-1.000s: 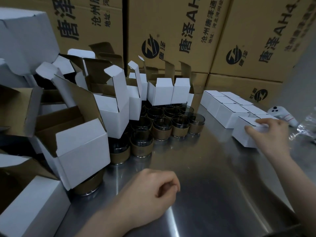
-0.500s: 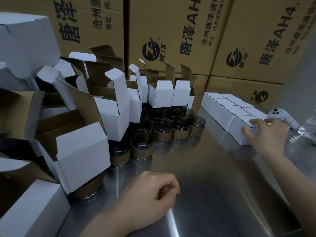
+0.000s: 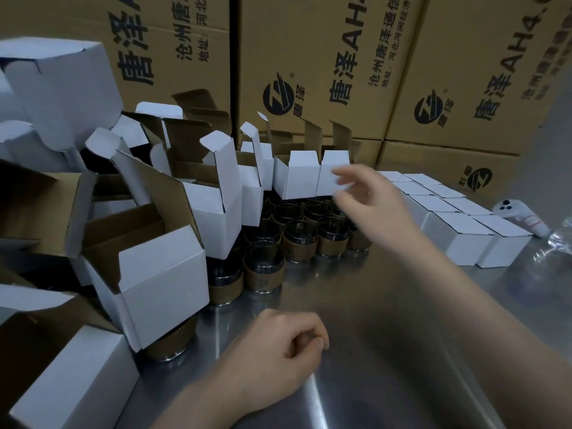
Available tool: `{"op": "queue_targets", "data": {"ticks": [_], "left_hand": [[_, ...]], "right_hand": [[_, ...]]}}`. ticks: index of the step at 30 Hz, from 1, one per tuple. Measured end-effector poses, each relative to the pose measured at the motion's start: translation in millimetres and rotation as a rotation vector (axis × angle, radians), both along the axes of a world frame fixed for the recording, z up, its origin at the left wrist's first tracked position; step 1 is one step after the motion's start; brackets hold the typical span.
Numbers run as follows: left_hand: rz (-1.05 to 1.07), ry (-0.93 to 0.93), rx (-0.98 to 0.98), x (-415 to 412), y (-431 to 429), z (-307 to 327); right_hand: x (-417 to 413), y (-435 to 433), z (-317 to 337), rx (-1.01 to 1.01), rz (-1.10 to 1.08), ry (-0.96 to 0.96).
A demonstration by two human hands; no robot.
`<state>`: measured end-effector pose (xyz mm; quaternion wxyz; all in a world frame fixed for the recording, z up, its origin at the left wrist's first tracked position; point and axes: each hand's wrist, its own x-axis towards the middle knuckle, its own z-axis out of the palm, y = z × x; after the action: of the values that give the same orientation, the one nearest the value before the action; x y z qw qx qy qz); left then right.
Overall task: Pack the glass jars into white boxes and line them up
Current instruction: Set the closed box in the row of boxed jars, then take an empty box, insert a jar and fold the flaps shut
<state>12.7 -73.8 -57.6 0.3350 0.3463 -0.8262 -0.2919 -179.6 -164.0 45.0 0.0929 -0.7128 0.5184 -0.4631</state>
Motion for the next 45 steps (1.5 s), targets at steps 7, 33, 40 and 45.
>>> {"op": "queue_targets", "data": {"ticks": [7,33,40,45], "left_hand": [[0.021,0.021,0.003,0.9,-2.2,-0.4],[0.045,0.119,0.094,0.4,0.7,6.1],[0.081,0.165,0.095,-0.1,2.4,8.9],[0.198,0.328,0.016,1.9,3.5,12.5]], "right_hand": [[106.4,14.7,35.1,0.028,0.342,-0.012],[117.5,-4.0,32.7,0.205,0.398,-0.24],[94.6,2.0,35.6,0.093,0.41,-0.318],[69.5,6.6,31.3,0.054,0.428,-0.536]]}}
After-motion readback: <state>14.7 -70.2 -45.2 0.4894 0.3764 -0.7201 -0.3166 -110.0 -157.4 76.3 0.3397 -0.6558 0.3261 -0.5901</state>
